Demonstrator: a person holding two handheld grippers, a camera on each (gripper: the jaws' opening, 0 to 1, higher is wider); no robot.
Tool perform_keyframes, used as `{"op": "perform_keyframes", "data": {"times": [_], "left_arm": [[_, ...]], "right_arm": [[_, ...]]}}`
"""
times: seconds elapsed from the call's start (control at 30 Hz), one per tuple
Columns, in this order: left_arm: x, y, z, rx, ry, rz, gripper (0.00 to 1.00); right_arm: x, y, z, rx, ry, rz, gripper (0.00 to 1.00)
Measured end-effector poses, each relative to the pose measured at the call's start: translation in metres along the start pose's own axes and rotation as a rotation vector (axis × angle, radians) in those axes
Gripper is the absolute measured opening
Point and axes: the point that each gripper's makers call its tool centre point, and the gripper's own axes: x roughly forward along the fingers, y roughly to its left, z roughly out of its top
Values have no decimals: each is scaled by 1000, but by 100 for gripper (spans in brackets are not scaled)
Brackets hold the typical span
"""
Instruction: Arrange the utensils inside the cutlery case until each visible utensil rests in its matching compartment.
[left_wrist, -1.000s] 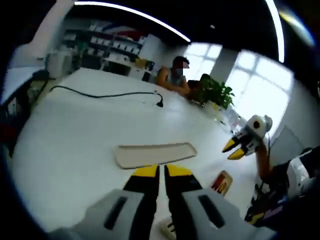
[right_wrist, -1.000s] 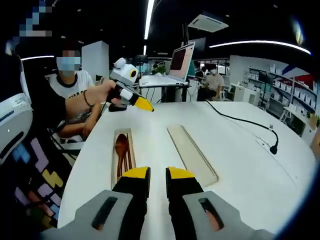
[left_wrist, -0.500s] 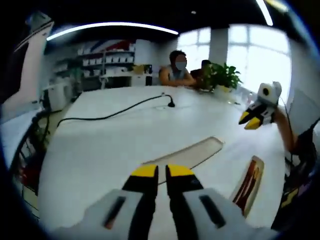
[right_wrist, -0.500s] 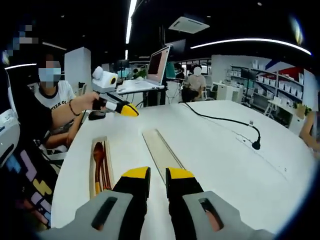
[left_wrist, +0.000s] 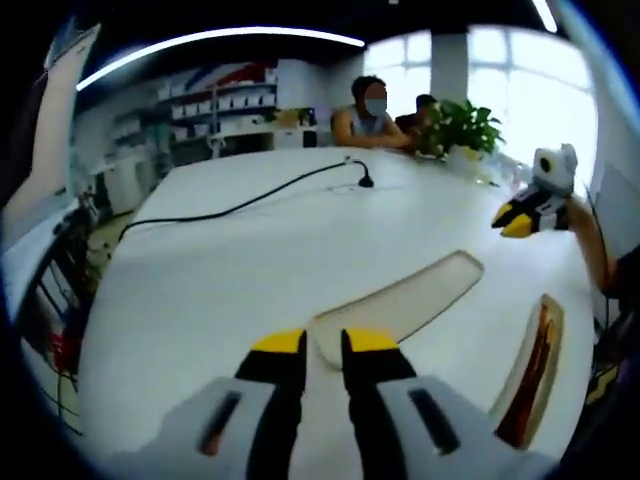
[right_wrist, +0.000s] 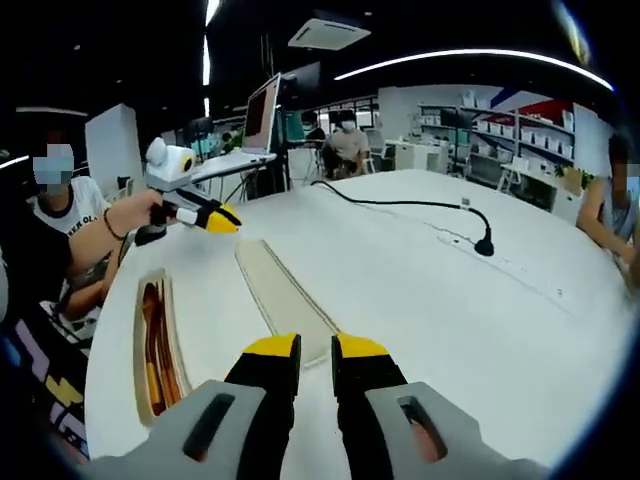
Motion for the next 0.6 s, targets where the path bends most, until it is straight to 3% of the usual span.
{"op": "perform_keyframes", "data": {"times": [0.23,0.4,0.6], "left_arm": [[8,-5,-5,-31,11,-22,16],[12,-2,-9,-53,13,6,19],[17,-5,-17,-88,18,2,17]], "right_arm": [[16,-5,-16,69,37,1,12],[26,-7,-24,110,54,-1,12],[30,-11,-24,165,42,-16,12]]}}
